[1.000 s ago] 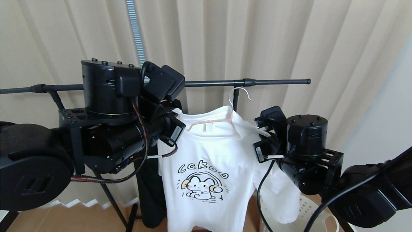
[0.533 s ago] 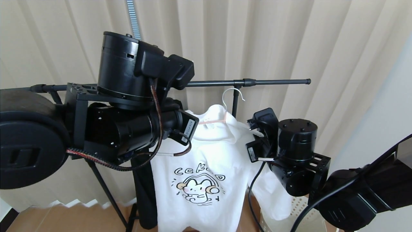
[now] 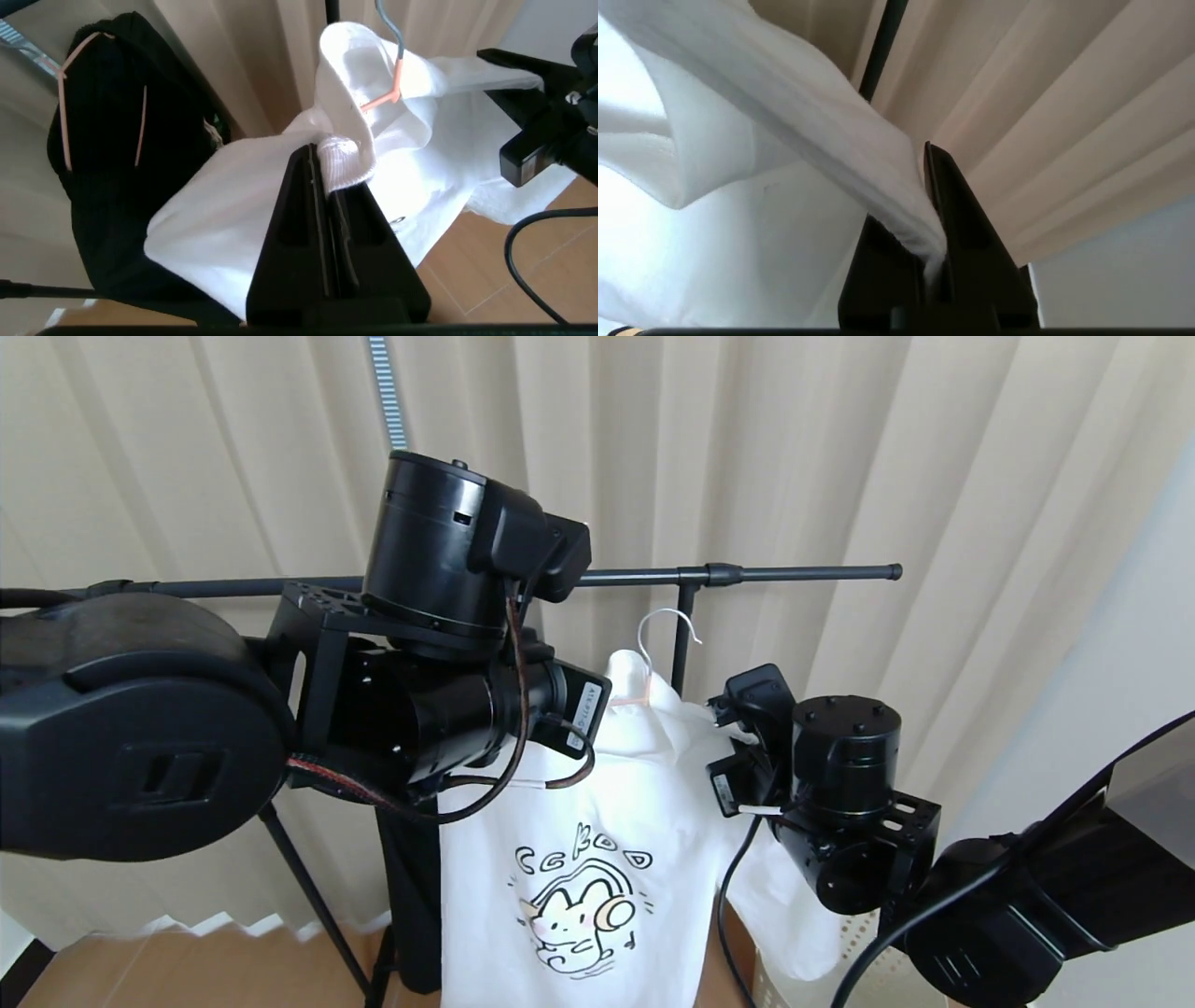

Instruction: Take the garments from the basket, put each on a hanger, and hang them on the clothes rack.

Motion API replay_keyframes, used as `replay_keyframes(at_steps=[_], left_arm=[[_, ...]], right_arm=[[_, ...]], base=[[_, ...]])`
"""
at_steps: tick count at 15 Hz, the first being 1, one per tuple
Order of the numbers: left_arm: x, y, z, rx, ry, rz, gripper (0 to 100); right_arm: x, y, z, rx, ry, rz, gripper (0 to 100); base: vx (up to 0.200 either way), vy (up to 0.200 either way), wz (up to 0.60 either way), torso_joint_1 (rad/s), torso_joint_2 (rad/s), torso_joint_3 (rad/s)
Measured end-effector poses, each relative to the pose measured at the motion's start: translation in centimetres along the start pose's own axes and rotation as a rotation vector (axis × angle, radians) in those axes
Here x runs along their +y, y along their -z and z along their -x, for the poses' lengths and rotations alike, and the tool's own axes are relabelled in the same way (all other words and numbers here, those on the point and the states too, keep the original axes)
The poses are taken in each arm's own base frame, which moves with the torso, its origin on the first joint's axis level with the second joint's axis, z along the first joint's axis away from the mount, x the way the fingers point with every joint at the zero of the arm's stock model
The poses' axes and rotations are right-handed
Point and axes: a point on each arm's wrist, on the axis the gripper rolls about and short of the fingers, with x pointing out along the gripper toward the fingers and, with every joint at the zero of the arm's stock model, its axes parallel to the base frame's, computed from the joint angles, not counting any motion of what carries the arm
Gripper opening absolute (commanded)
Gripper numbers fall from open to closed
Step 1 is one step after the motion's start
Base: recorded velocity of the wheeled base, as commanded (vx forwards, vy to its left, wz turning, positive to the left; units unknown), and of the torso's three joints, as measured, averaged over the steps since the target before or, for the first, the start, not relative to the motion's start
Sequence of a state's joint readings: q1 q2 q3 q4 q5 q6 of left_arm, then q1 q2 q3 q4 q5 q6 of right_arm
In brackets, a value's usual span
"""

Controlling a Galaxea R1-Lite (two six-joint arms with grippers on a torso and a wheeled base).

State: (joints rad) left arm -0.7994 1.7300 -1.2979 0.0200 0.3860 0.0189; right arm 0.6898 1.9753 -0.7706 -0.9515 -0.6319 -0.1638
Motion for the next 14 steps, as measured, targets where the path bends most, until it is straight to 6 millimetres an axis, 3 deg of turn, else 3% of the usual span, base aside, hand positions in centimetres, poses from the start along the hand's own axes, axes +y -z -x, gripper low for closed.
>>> replay_keyframes(at_steps=[5,10,14], left_arm=[[0.4,-0.4,0.6,0.024,-0.004,-0.009,0],[0.6,-0.2,0.7,0.028,-0.033,-0.016,0],[0.1,-0.5,-0.4,-0.006,-0.035,-0.005,0]], right_arm=[[-1.3,0.5,-0.5,0.025,0.081,0.064,0],[-2.2,-0.9,-1.0,-0.073,0.126,0.011,0],[-2.1,-1.7,-0.8,-0.146,0.123,-0.04,0]], base=[[0.0,0.0,0.0,0.0,0.0,0.0],[0.0,0.0,0.0,0.0,0.0,0.0],[0.0,0.0,0.0,0.0,0.0,0.0]])
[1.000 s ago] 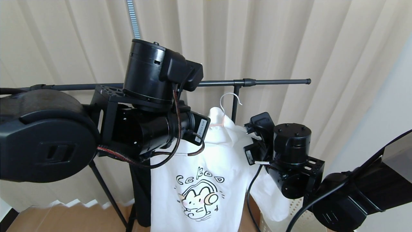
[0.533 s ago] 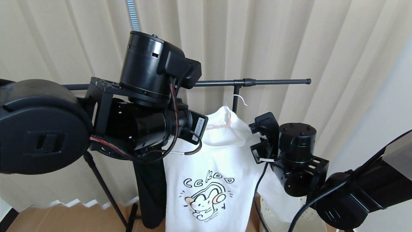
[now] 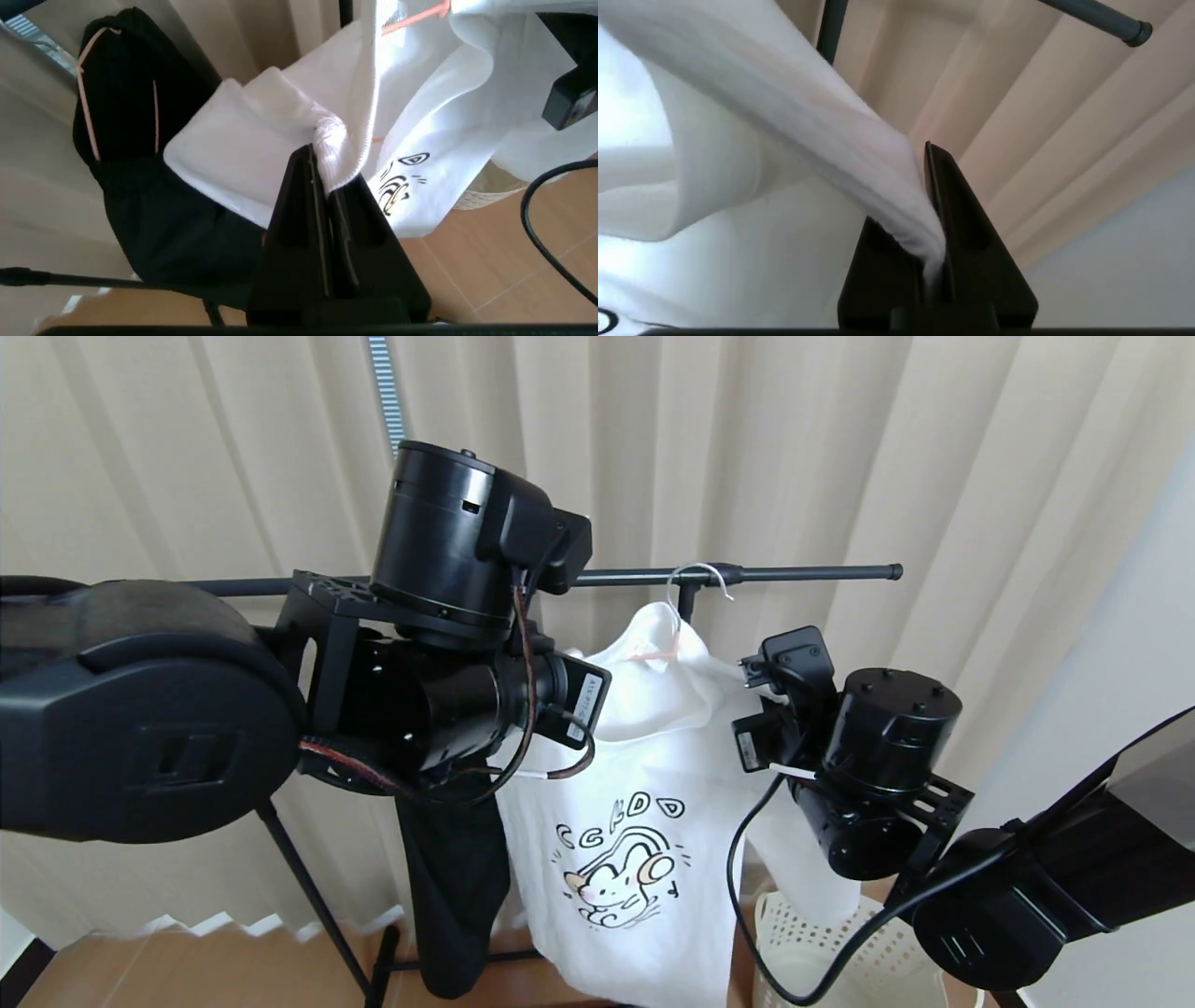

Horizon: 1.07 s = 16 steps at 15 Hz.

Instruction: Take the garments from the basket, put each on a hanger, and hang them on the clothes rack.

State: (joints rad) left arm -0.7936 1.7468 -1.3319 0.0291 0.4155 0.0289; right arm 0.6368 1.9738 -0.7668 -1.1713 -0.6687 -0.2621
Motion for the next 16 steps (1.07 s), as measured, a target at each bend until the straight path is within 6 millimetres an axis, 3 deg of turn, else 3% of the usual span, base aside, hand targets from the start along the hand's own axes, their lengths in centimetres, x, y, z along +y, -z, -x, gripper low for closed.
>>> replay_keyframes(at_steps=[6,16], left_arm=[[-1.2,-0.3,-1.2,-0.052,0.013,-0.008,0],[-2.9,-0.4,-0.6,-0.071,0.062,-0.06,0]], right_arm=[[0.9,-0.3,0.6,-0.022,-0.05,-0.037,0],[1.4,-1.0,0.1,-0.046,-0.075,-0.114,0]], base=[[0.0,0.0,0.0,0.0,0.0,0.0],[0.0,0.0,0.0,0.0,0.0,0.0]])
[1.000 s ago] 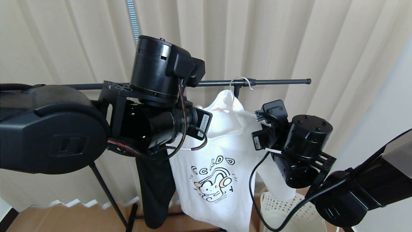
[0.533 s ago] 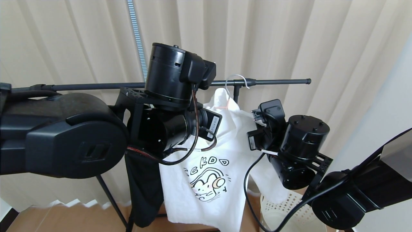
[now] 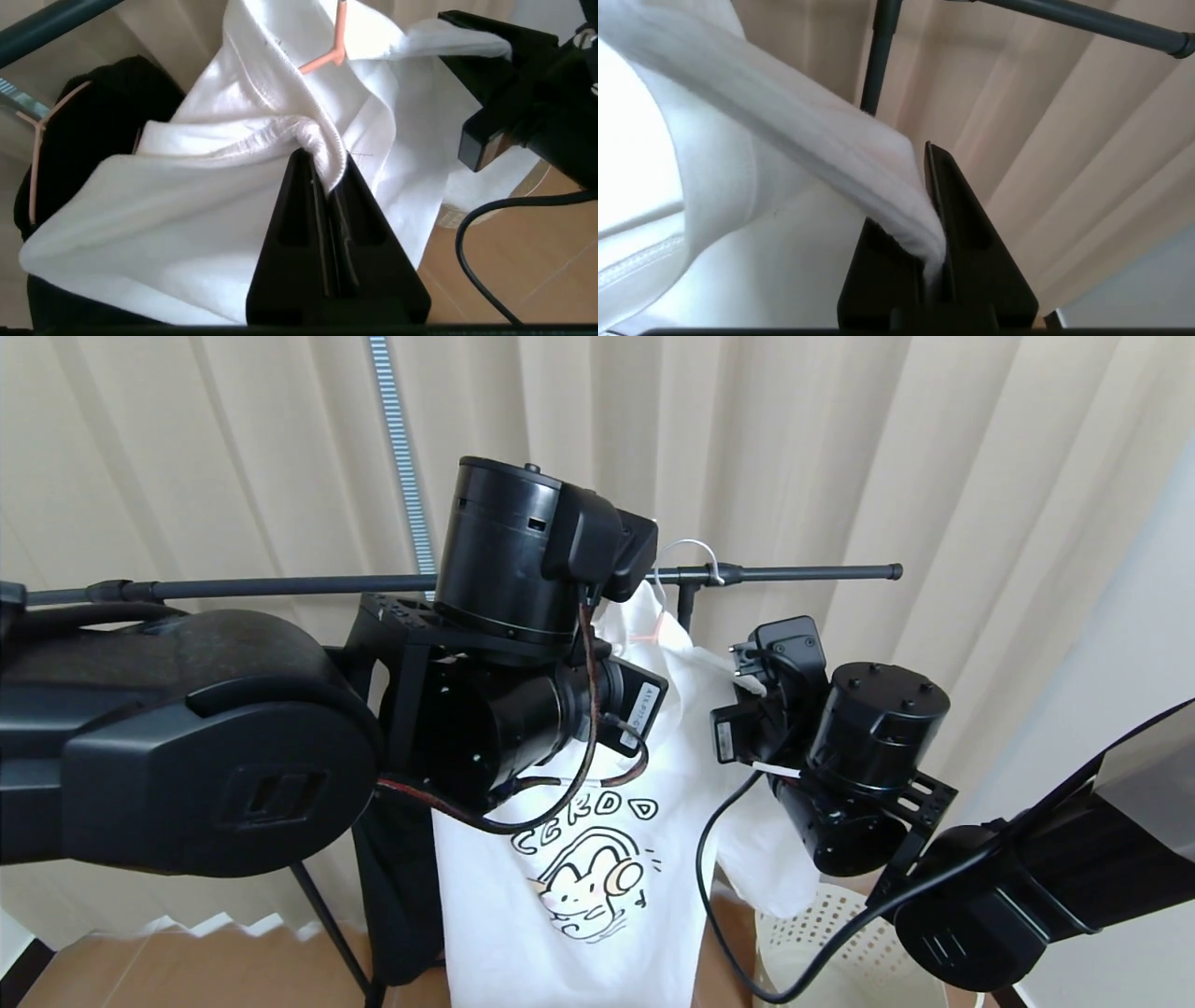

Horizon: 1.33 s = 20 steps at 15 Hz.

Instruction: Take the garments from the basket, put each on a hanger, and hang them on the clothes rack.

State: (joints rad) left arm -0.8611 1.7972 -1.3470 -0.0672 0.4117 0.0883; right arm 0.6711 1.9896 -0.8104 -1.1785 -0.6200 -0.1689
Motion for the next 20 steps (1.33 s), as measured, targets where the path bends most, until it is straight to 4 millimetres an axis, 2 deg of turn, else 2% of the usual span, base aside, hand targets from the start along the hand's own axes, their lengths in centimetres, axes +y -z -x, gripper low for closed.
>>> replay_keyframes(at_steps=[12,20], left_arm=[[-1.5,-0.7,0.6,-0.029,0.041,-0.002,0],[-1.8,0.1,-0.3,0.003,0.023,-0.007,0]], right_arm=[[0.1,0.2,-0.6,0.0,0.012,0.0,0],[0.1,-0.4,-0.8,-0.026,0.014,-0.034,0]], base=[[0.0,0.0,0.0,0.0,0.0,0.0],[0.0,0.0,0.0,0.0,0.0,0.0]])
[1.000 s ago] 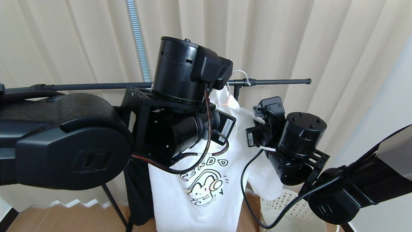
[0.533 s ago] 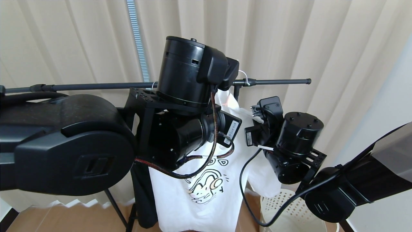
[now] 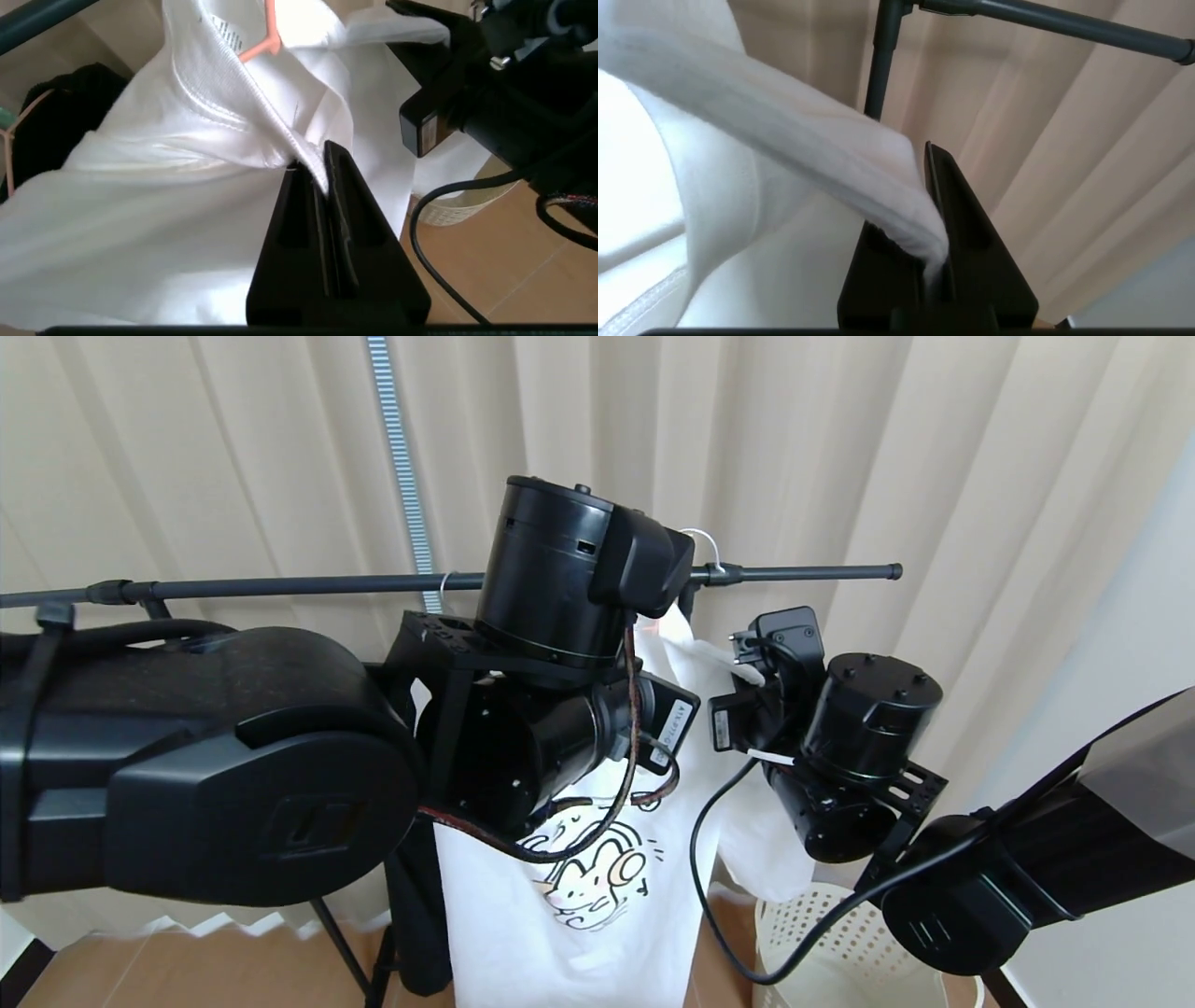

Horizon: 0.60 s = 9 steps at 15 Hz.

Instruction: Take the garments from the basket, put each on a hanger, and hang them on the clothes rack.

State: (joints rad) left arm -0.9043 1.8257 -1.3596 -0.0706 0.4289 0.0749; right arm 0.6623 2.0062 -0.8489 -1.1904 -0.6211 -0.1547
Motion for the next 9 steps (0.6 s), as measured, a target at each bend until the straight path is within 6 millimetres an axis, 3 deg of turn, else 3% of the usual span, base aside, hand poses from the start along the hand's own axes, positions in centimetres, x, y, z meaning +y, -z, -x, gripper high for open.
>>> replay_keyframes(at_steps=[1,2,9], left_arm=[[0.0,0.1,-0.2,0.001,-0.002,0.001,0],[0.1,0.0,-0.4,-0.011,-0.008,0.008,100],[0.0,0.3,-1.3,-0.019,-0.02,0.015,100]], right_arm=[[0.0,-0.2,0.0,-0.012,0.001,-0.011,0],[-0.1,-0.3,0.0,-0.021,0.001,-0.018,0],[-0.1,-0.5,0.2,-0.048,-0.013,-0.037,0]], base=[[0.0,0.0,0.0,0.0,0.0,0.0],[0.0,0.0,0.0,0.0,0.0,0.0],[0.0,0.0,0.0,0.0,0.0,0.0]])
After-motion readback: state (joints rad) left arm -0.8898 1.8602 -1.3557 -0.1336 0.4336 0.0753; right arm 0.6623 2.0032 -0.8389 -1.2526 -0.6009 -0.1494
